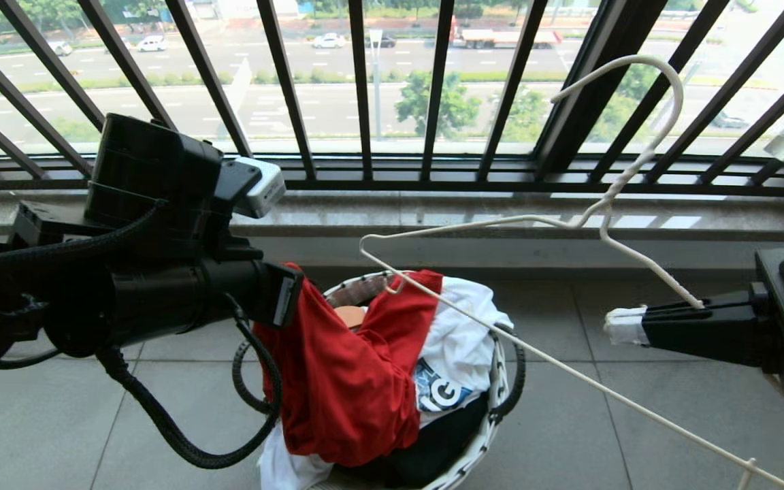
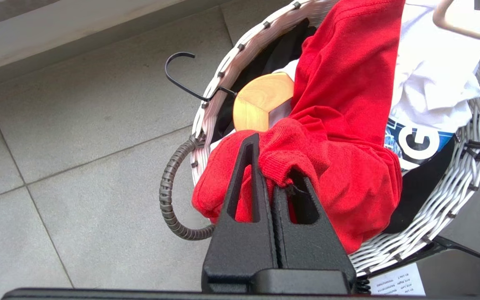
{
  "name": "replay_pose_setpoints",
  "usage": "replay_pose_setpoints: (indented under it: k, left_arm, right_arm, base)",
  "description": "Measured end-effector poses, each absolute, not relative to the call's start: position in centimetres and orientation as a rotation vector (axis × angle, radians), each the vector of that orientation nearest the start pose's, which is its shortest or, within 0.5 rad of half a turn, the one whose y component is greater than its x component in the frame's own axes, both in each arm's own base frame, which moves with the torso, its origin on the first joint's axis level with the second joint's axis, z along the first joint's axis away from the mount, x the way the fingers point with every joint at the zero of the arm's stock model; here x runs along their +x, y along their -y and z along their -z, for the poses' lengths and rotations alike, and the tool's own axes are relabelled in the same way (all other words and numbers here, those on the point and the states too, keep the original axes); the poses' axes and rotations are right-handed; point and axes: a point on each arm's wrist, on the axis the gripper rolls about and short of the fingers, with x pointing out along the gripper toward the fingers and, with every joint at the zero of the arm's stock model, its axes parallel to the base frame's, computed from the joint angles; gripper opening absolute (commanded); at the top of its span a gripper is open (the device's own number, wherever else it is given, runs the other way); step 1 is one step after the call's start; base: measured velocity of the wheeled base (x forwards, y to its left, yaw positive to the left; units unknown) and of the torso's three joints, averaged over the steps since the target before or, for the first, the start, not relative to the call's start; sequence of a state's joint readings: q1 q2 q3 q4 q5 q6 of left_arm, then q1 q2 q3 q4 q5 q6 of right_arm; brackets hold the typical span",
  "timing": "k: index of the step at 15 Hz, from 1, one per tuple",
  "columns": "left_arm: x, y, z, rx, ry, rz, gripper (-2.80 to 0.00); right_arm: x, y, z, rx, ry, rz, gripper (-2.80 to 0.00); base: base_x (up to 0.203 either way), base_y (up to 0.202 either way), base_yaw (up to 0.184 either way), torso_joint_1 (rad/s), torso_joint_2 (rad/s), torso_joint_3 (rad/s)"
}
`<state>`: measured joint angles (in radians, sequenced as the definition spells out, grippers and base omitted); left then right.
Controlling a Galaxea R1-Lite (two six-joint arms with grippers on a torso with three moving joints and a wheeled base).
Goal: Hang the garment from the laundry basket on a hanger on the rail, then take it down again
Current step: Hang the clothes on the clothes rack
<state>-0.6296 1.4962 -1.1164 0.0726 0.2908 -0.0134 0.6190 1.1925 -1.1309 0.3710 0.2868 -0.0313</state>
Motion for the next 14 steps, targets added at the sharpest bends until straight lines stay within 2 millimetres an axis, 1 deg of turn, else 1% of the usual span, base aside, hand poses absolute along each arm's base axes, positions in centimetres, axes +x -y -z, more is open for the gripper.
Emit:
replay_pose_setpoints:
  k: [3, 6, 14]
  left_arm:
    - [22.1, 15.2, -25.6, 0.187, -0.425, 0.331, -2.80]
    - [22.4, 15.5, -25.5, 0.165, -0.432, 0.325, -2.80]
    - [22.3, 15.5, -26.7, 0.100, -0.379, 0.323, -2.80]
  right_arm:
    - [11.7, -10.4, -30.0, -0.119, -0.459, -0.979, -2.80]
    - [11.1, -11.3, -29.4, -0.148, -0.510, -1.046, -2.80]
    - [11.7, -12.9, -28.3, -0.168, -0.577, -1.077, -2.80]
  base:
    - [0.000, 0.000, 0.000, 0.000, 0.00, 0.000]
    - [0.000, 0.000, 0.000, 0.000, 0.00, 0.000]
    - [0.000, 0.000, 0.000, 0.000, 0.00, 0.000]
